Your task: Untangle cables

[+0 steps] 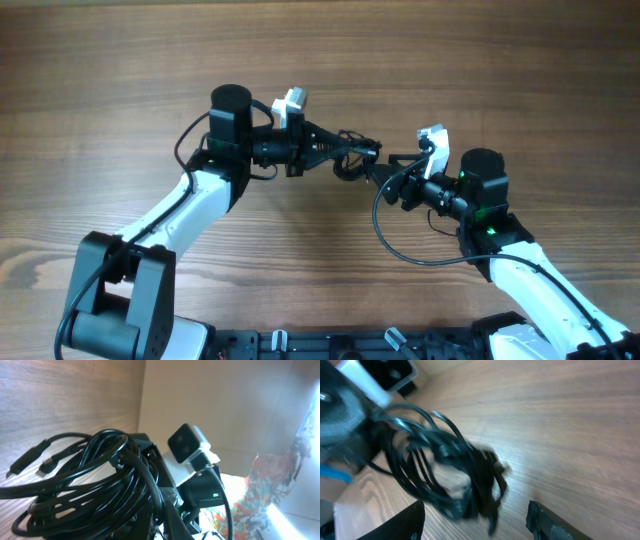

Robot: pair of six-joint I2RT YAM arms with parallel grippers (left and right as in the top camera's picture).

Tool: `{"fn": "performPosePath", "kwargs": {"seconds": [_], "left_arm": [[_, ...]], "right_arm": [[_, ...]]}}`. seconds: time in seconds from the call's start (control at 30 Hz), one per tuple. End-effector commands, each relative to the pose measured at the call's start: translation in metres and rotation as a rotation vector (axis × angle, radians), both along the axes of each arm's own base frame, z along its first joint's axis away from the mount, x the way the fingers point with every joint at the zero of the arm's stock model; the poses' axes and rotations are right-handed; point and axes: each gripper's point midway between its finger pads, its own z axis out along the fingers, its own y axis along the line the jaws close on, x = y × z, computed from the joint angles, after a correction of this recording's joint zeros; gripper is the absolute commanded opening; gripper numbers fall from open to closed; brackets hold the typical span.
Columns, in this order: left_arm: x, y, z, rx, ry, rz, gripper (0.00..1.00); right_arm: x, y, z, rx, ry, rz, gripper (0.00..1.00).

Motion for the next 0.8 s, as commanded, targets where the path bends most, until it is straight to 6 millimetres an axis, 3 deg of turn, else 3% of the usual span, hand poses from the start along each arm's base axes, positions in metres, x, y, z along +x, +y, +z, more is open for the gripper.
{"fn": "performPosePath", "kwargs": {"seconds": [0.0,0.07,0.13,0.17,0.2,0.33,0.47,0.57,0.6,0.67,0.77], "left_arm": [[-0.016,-0.013,0.013,-0.027,-0.003,-0.078,0.04],[-0.024,-0.017,0.019,-0.049,0.016,-0.118,0.04],[-0.029,-0.017,0.033,-0.087,-0.011,-0.162,0.04],[-0.031,-0.018,0.038,-0.101,-0.027,-0.178,0.04],[-0.034,-0.017,0.045,-0.120,-0.070,-0.204,0.04],[-0.023,-0.004,0.046,-0.122,-0.080,-0.168,0.04],[-0.004,0.027,0.047,-0.124,0.022,-0.094,0.04],[0.012,0.047,0.047,-0.123,0.019,-0.017,0.04],[0.017,0.050,0.046,-0.121,0.017,0.008,0.09],[0.027,0.049,0.045,-0.113,0.012,0.069,0.28],[0.026,0.020,0.042,-0.097,-0.003,0.092,0.33]], "right_arm": [[-0.004,0.006,0.008,0.019,-0.038,0.054,0.65],[-0.001,0.006,0.006,0.019,-0.044,0.052,0.62],[0.002,0.007,0.001,0.018,-0.039,0.051,0.45],[0.003,0.007,0.001,0.020,-0.040,0.051,0.31],[0.003,0.010,0.004,0.044,-0.041,0.063,0.05],[-0.003,0.005,0.018,0.186,0.046,0.100,0.04],[0.012,-0.044,-0.005,0.145,0.117,-0.055,0.04],[0.012,-0.053,-0.011,0.148,0.153,-0.087,0.04],[0.012,-0.053,-0.011,0.149,0.159,-0.087,0.04],[0.011,-0.053,-0.013,0.148,0.165,-0.088,0.04],[0.009,-0.053,-0.015,0.147,0.181,-0.088,0.04]]}}
